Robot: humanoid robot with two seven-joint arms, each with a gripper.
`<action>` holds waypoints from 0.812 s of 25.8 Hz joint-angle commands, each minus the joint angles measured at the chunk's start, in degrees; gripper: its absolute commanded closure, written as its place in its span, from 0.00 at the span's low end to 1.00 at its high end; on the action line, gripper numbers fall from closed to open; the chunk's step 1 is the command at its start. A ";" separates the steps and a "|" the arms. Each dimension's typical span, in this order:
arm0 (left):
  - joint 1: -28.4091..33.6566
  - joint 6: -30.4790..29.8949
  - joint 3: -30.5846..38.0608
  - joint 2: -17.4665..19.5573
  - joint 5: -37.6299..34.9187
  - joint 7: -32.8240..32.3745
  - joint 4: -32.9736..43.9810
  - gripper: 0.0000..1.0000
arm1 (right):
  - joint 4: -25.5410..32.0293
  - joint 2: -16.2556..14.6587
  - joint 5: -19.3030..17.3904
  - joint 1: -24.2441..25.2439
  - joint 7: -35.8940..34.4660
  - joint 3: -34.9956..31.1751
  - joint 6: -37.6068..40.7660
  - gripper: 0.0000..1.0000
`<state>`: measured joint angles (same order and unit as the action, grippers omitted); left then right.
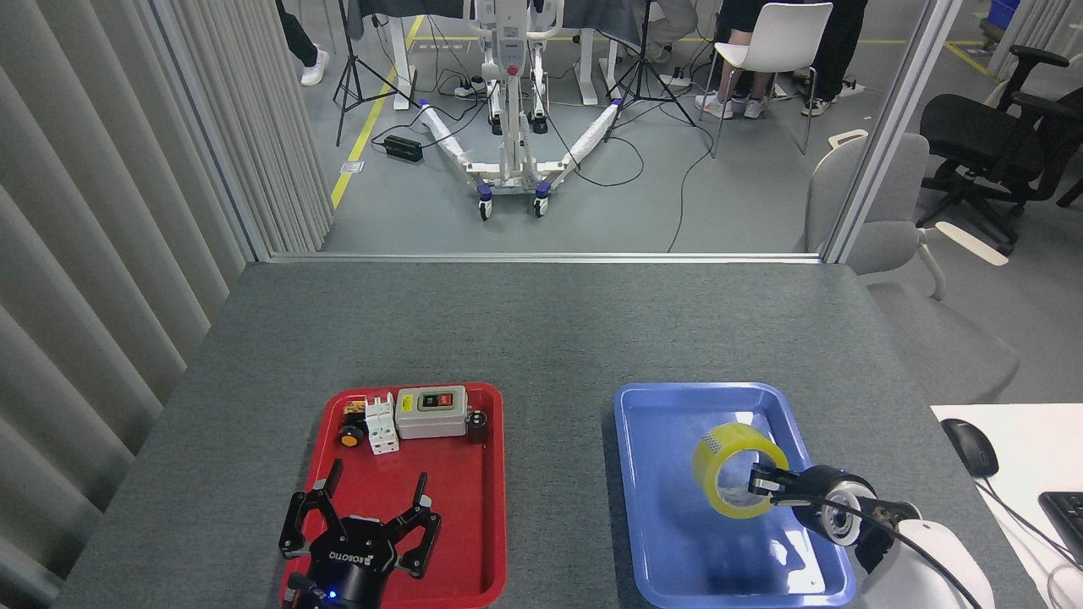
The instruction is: Place and move tape with both arms
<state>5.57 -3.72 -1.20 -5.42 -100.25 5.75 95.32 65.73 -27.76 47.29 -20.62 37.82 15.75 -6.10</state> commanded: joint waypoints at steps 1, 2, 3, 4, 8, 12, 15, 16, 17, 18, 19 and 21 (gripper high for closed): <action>-0.03 0.12 -0.03 -0.02 0.05 -0.04 0.13 0.00 | -0.07 1.40 0.25 -0.12 -0.20 0.07 0.13 0.77; -0.03 0.47 -0.03 0.06 0.05 -0.04 0.48 0.00 | -0.07 1.66 0.25 -0.12 -0.20 0.07 0.13 0.77; -0.03 0.82 -0.03 0.06 -0.04 -0.04 0.57 0.00 | -0.07 1.75 0.34 -0.21 -0.20 0.07 0.13 0.76; -0.03 0.91 0.06 0.15 -0.04 -0.04 0.75 0.00 | -0.25 1.84 0.34 -0.21 -0.20 0.07 0.13 0.76; 0.06 0.99 0.23 0.42 -0.04 0.05 0.75 0.00 | -2.89 2.89 1.05 -0.21 -0.47 0.07 0.83 0.75; 0.06 0.99 0.41 0.77 -0.04 0.05 0.75 0.00 | -3.59 3.07 1.48 -0.30 -0.64 0.07 1.53 0.70; 0.06 0.99 0.50 0.77 -0.04 0.05 0.40 0.00 | -3.68 3.16 1.48 -0.48 -0.73 -0.02 1.62 0.64; 0.06 0.99 0.50 0.68 -0.04 0.05 0.31 0.00 | -3.68 3.16 1.48 -0.56 -0.73 -0.02 1.62 0.64; 0.06 0.99 0.50 0.68 -0.04 0.05 0.40 0.00 | -3.68 3.24 1.48 -0.56 -0.73 -0.02 1.62 0.64; 0.06 0.99 0.50 0.68 -0.04 0.05 0.40 0.00 | -3.68 3.51 1.48 -0.56 -0.73 -0.02 1.62 0.63; 0.06 0.99 0.50 0.68 -0.04 0.05 0.40 0.00 | -3.68 3.51 1.48 -0.56 -0.73 -0.02 1.62 0.62; 0.06 0.91 0.50 0.68 -0.04 0.05 0.31 0.00 | -3.68 3.59 1.48 -0.56 -0.73 -0.02 1.62 0.58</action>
<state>5.62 -2.69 -0.70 -4.74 -100.28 5.85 95.71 62.03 -24.34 48.78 -21.08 37.08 15.77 -4.53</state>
